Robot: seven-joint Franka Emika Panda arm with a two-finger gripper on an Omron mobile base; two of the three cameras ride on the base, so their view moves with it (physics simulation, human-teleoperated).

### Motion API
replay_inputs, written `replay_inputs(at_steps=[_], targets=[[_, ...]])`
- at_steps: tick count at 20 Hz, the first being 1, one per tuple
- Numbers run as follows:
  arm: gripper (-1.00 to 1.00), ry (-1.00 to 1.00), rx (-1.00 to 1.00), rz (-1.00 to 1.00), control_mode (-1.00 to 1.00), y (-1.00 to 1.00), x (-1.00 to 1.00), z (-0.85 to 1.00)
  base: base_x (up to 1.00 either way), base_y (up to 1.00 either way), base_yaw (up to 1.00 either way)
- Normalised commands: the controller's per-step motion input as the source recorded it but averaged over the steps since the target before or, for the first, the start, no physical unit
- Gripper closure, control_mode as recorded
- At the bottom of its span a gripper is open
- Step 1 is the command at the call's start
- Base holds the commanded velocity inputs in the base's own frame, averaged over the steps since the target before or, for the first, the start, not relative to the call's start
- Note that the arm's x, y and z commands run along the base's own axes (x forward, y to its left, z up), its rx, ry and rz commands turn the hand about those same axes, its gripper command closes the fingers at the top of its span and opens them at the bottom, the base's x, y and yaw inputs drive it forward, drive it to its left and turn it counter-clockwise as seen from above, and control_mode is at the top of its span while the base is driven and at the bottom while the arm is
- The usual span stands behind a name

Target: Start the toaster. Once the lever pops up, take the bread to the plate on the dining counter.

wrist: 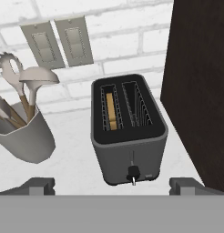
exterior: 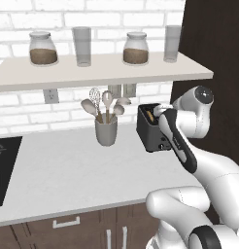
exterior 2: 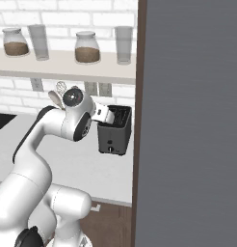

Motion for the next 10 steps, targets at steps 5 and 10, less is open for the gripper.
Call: replay_inputs(at_steps=[5,10], targets=[[-1.00,0.00,0.00,0.00,-1.00,0.00,0.00,0.00,0.00,0.00,0.00],[-1.00,0.00,0.00,0.00,-1.00,0.00,0.00,0.00,0.00,0.00,0.00]])
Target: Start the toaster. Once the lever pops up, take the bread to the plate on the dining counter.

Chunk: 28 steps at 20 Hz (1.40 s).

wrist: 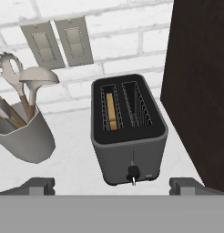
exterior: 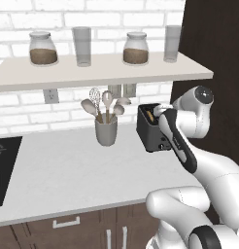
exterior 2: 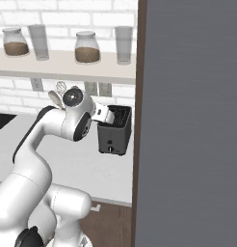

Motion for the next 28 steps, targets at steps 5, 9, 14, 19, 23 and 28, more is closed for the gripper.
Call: replay_inputs(at_steps=[5,9,14,19,23,28], targets=[[-1.00,0.00,0.00,0.00,-1.00,0.00,0.00,0.00,0.00,0.00,0.00],[-1.00,0.00,0.00,0.00,-1.00,0.00,0.00,0.00,0.00,0.00,0.00],[-1.00,0.00,0.00,0.00,-1.00,0.00,0.00,0.00,0.00,0.00,0.00],[-1.00,0.00,0.00,0.00,-1.00,0.00,0.00,0.00,0.00,0.00,0.00],[-1.00,0.00,0.00,0.00,-1.00,0.00,0.00,0.00,0.00,0.00,0.00],[-1.00,0.00,0.00,0.00,-1.00,0.00,0.00,0.00,0.00,0.00,0.00]])
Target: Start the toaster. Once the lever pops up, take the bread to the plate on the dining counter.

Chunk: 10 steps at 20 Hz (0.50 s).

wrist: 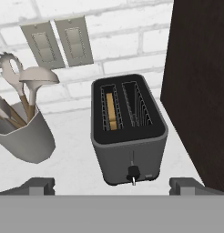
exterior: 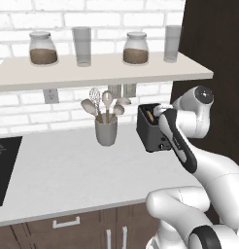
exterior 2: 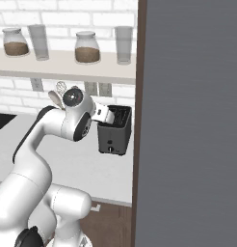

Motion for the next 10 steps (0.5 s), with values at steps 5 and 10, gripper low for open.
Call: replay_inputs(at_steps=[5,10], targets=[[-1.00,0.00,0.00,0.00,-1.00,0.00,0.00,0.00,0.00,0.00,0.00],[-1.00,0.00,0.00,0.00,-1.00,0.00,0.00,0.00,0.00,0.00,0.00]])
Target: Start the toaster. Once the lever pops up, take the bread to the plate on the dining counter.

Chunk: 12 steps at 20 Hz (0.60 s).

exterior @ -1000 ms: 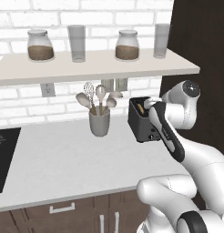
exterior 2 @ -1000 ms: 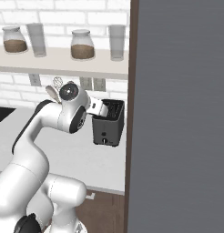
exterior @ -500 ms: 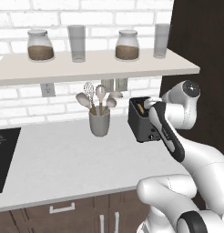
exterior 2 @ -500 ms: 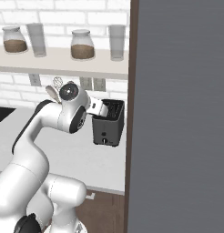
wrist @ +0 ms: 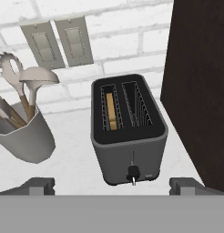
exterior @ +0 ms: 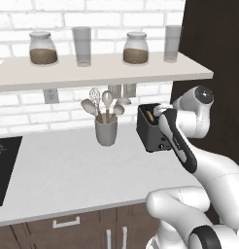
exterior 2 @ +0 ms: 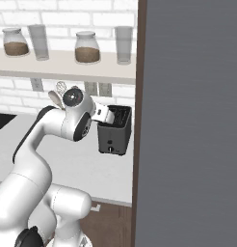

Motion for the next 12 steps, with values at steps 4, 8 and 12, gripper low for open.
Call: replay_inputs(at_steps=[4,8,12], targets=[[-1.00,0.00,0.00,0.00,-1.00,0.00,0.00,0.00,0.00,0.00,0.00],[-1.00,0.00,0.00,0.00,-1.00,0.00,0.00,0.00,0.00,0.00,0.00],[-1.00,0.00,0.00,0.00,-1.00,0.00,0.00,0.00,0.00,0.00,0.00]])
